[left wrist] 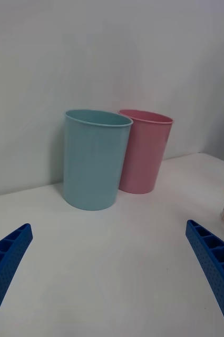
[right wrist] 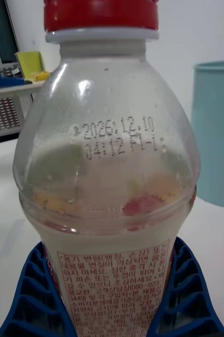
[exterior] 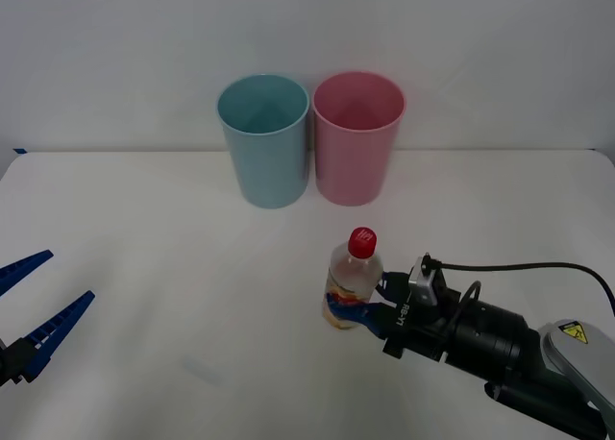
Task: Grasp the object on the table and drop it into the matching bin: aluminum can to the light blue bin, PET bottle to the pink bin.
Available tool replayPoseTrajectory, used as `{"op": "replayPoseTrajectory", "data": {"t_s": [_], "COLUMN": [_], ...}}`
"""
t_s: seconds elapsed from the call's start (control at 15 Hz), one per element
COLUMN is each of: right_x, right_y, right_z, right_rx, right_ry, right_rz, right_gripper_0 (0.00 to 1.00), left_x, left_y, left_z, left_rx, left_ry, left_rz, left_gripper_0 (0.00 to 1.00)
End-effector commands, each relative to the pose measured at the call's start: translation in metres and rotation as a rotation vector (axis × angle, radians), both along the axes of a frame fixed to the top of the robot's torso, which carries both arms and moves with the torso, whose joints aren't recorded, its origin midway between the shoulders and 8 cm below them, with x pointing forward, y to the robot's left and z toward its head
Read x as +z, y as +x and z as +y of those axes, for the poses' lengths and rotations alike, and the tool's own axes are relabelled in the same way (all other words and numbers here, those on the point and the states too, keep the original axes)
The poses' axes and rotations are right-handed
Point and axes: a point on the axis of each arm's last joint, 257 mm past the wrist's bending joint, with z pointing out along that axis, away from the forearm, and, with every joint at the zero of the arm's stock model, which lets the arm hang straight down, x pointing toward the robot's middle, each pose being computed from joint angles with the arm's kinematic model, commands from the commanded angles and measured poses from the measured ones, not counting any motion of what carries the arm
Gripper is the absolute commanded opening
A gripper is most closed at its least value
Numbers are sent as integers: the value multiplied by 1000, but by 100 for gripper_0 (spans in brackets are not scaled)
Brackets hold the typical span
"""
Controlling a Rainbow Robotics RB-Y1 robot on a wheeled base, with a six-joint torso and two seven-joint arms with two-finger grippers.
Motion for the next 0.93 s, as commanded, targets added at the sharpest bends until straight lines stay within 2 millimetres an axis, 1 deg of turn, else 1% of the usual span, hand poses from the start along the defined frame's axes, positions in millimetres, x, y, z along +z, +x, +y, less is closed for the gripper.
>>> {"op": "replayPoseTrajectory", "data": {"t_s": [0.07, 0.2, 0.53, 0.67, 0.73, 0.87, 0.93], "right_x": [36, 59, 127, 154, 162, 183, 192], "right_y": [3, 6, 16, 27, 33, 51, 57], "right_z": [0, -4, -24, -34, -39, -48, -49], "right_rx": [-6, -11, -37, -84, -109, -161, -170], "right_ry": [69, 103, 171, 182, 179, 173, 171], "right_rz": [14, 17, 0, -39, -58, -106, -121], "right_gripper_0": [0, 0, 0, 0, 0, 0, 0], "left_x": [0, 0, 0, 0, 0, 0, 0], "left_y": [0, 0, 0, 0, 0, 0, 0], "left_z": [0, 0, 0, 0, 0, 0, 0], "left_rx": [0, 0, 0, 0, 0, 0, 0], "left_ry": [0, 0, 0, 0, 0, 0, 0], "left_rz": [0, 0, 0, 0, 0, 0, 0], "left_gripper_0": [100, 100, 100, 100, 100, 100, 100]}}
